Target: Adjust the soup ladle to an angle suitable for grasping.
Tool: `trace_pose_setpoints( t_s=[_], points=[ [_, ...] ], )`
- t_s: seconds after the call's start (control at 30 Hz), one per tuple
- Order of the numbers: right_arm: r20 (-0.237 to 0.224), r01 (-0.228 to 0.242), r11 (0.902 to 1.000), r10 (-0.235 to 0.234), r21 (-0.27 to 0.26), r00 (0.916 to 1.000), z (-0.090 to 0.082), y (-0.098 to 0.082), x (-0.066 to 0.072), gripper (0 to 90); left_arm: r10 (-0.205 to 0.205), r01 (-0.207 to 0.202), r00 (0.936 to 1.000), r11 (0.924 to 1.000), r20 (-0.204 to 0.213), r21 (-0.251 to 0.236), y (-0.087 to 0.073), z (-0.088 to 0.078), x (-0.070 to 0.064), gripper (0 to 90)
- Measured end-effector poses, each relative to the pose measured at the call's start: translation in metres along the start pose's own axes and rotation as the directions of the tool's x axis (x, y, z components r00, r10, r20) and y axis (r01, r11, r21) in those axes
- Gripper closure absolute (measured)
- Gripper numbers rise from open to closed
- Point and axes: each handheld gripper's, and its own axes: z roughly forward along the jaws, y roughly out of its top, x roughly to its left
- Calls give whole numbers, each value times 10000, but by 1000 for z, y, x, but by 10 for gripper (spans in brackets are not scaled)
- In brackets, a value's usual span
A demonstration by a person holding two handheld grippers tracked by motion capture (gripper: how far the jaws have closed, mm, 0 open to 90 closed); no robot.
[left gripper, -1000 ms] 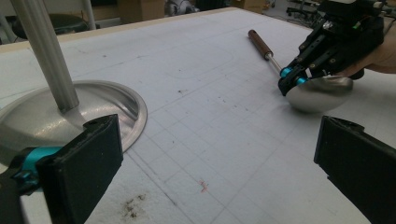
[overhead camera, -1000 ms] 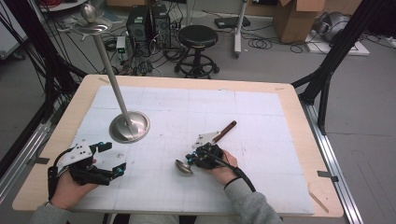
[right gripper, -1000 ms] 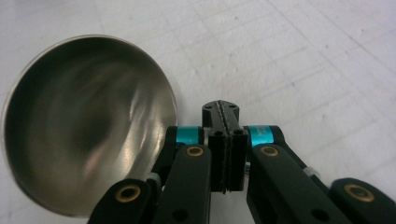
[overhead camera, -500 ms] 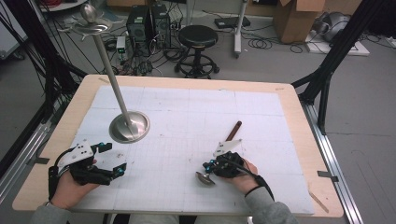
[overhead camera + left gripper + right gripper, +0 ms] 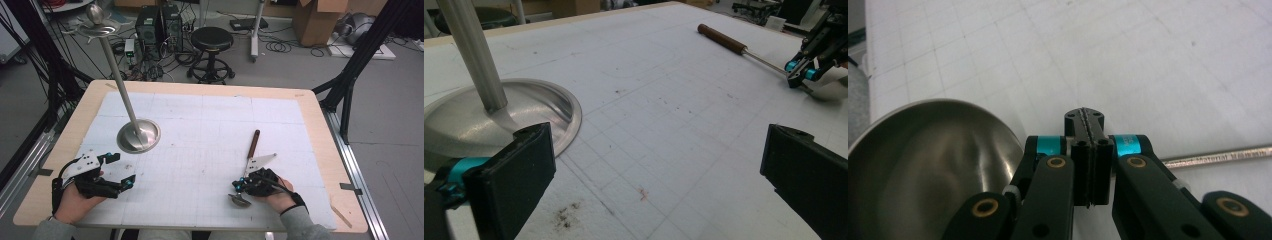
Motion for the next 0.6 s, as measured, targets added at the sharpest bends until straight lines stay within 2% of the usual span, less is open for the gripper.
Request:
trace_pose_setpoints(
  t_s=[0.13,0.47,0.6],
  points=[
    [-132,-323,9995,323,22,9994,-11,-11,-5,900,53,-53,10000,10000,24,26,0,0,0,17],
    [-18,-812,9967,812,-97,9967,-45,-45,-18,900,46,-46,10000,9999,27,91,0,1,-1,18],
    [-153,-969,9950,966,-235,9952,-51,-53,-23,900,52,-52,10000,9999,27,127,0,2,0,18]
  ],
)
